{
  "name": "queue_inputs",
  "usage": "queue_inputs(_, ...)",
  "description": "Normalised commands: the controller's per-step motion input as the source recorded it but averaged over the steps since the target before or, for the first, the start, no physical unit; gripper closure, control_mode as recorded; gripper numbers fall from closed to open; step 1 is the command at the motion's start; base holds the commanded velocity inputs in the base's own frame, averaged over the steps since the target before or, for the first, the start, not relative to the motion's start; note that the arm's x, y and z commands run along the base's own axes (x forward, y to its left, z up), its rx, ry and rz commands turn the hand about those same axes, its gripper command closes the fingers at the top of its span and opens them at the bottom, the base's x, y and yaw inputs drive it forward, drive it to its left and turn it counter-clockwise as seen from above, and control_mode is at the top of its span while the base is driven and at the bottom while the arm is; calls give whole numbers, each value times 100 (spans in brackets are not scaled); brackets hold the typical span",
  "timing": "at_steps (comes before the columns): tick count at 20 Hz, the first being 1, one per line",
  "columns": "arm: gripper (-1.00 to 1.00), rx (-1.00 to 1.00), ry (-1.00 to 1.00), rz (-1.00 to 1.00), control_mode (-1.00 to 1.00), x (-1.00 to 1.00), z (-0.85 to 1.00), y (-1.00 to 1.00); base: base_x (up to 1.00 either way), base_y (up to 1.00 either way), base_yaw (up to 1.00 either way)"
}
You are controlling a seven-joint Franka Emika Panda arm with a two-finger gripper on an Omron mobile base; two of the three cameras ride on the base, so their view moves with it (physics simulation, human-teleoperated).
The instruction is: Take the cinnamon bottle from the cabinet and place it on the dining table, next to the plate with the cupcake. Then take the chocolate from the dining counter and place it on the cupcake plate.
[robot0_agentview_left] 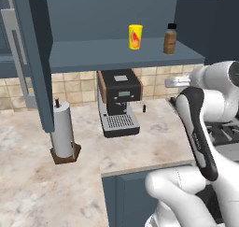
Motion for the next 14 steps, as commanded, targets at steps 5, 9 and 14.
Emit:
queue_inputs(5, -100, 11, 9, 0, -100, 0, 70, -32, 0, 0, 0)
queue_inputs(9, -100, 1, 9, 0, -100, 10, 49, -15, 0, 0, 0)
queue_inputs(14, -100, -7, 2, 0, -100, 20, 29, -7, 0, 0, 0)
